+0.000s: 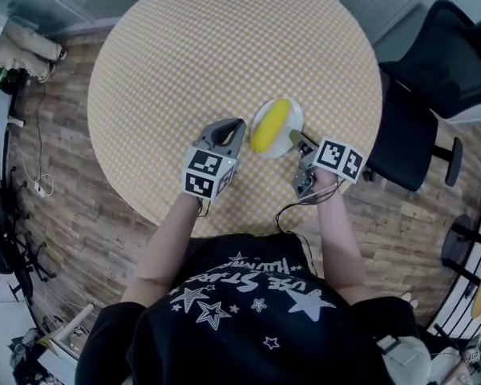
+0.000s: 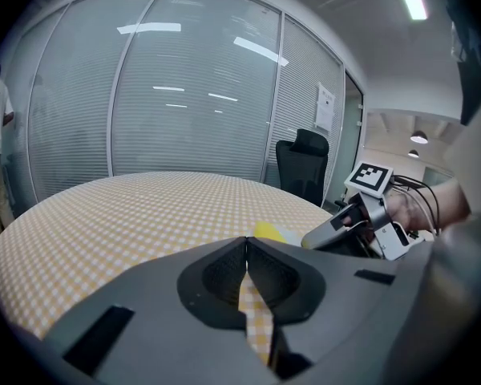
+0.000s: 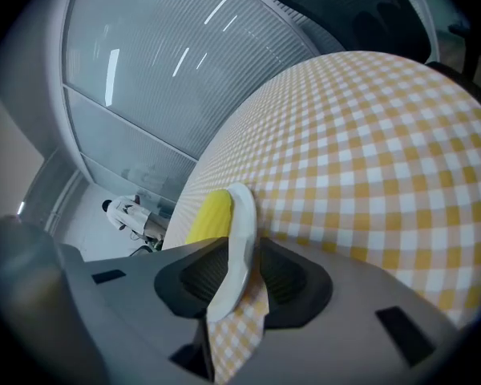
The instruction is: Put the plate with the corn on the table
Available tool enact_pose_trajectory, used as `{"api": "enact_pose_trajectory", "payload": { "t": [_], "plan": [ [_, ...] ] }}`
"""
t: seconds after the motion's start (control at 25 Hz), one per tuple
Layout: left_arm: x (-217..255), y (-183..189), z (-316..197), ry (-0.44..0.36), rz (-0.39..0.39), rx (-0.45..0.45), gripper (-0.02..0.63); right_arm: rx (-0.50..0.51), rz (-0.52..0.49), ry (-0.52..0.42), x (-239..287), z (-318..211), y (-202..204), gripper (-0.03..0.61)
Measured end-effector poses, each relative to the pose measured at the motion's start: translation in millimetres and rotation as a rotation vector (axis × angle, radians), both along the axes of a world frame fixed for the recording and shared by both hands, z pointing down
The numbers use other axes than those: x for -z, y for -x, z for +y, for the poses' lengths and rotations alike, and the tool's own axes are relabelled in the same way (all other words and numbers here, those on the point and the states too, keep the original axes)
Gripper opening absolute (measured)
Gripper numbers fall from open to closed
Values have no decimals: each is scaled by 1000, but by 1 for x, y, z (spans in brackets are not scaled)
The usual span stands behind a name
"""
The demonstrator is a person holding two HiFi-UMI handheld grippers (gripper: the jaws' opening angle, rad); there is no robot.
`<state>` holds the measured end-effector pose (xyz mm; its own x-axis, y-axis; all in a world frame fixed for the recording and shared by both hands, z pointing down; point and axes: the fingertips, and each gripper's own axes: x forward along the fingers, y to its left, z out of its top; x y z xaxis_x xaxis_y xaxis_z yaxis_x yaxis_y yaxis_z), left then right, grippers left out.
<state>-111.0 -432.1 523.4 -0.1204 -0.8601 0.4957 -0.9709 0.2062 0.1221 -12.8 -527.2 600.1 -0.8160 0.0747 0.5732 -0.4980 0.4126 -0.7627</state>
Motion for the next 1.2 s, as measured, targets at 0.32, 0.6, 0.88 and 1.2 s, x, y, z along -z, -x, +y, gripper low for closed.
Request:
{"api": "enact_pose_trajectory", "payload": {
  "t": [0.32, 0.6, 0.88, 1.2],
  "plan": [
    [10, -12, 14, -23, 4, -19, 8, -1, -175, -41, 40, 6, -11, 103],
    [27, -7, 38, -59, 10, -36, 8, -19, -306, -135, 81, 25, -16, 60],
    [42, -1, 69, -115, 27, -105, 8, -142, -324, -182, 93, 60, -27, 60],
    [62, 18, 128, -168, 42, -180, 8, -269, -298, -280, 108, 122, -38, 60]
  ]
}}
